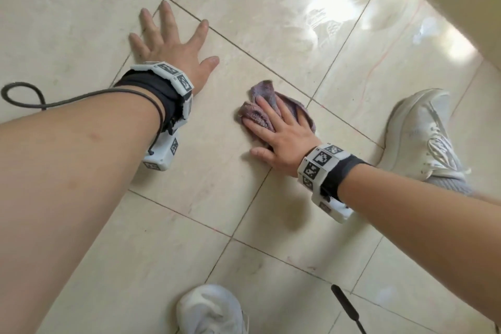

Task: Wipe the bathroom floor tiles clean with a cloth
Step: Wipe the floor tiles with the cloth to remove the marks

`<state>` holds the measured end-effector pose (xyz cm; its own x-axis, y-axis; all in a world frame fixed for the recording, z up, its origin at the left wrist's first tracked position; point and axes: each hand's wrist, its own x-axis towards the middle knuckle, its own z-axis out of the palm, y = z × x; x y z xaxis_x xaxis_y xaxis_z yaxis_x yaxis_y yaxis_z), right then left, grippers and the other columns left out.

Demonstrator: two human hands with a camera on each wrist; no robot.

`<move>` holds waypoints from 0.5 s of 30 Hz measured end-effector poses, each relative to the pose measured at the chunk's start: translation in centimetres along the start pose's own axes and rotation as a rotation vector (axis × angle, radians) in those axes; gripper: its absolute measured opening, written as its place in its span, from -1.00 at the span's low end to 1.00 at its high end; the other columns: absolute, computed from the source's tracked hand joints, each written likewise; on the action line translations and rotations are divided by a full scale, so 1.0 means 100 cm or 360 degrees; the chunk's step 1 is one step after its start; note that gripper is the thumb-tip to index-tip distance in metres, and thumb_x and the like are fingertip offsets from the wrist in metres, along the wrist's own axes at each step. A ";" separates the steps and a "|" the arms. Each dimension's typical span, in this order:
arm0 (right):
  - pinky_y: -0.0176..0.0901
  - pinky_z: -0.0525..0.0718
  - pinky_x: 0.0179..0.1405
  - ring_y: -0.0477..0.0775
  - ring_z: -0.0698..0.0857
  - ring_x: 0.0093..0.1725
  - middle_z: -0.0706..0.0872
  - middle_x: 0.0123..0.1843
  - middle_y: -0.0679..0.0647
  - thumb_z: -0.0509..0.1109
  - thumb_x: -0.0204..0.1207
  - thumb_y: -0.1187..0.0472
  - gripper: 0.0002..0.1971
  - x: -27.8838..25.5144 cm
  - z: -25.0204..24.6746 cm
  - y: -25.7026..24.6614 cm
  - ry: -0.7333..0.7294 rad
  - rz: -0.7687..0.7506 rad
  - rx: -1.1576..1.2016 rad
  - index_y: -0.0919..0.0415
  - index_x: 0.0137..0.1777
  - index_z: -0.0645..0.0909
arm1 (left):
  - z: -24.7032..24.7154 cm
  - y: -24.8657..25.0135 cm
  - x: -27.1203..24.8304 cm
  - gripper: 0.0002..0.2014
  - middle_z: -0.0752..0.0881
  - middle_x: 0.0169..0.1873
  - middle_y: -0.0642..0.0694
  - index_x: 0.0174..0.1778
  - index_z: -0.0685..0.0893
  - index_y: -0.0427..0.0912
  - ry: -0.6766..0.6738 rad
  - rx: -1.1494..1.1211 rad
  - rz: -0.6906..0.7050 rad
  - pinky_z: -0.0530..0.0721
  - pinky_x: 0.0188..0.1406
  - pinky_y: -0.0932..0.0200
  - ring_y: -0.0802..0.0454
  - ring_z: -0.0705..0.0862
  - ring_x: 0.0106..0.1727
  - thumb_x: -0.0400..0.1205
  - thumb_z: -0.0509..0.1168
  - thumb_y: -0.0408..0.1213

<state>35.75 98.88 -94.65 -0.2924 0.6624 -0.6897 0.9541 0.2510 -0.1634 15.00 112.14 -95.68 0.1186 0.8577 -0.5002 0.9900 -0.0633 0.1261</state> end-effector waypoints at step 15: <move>0.40 -0.25 0.62 0.18 -0.42 0.67 -0.43 0.71 -0.07 -0.08 0.61 -0.42 -0.31 -0.013 0.002 0.104 0.0262 0.0595 0.0414 -0.33 0.68 -0.22 | 0.009 0.126 0.022 -0.32 -0.38 0.68 -0.23 0.68 -0.09 0.34 -0.0053 0.0106 0.0209 -0.19 0.55 -0.51 -0.49 -0.35 0.64 0.67 0.00 0.33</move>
<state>46.02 100.49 -95.63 0.0875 0.7819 -0.6172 0.9742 -0.1965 -0.1109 27.79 112.73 -95.99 0.2486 0.8226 -0.5114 0.9686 -0.2085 0.1355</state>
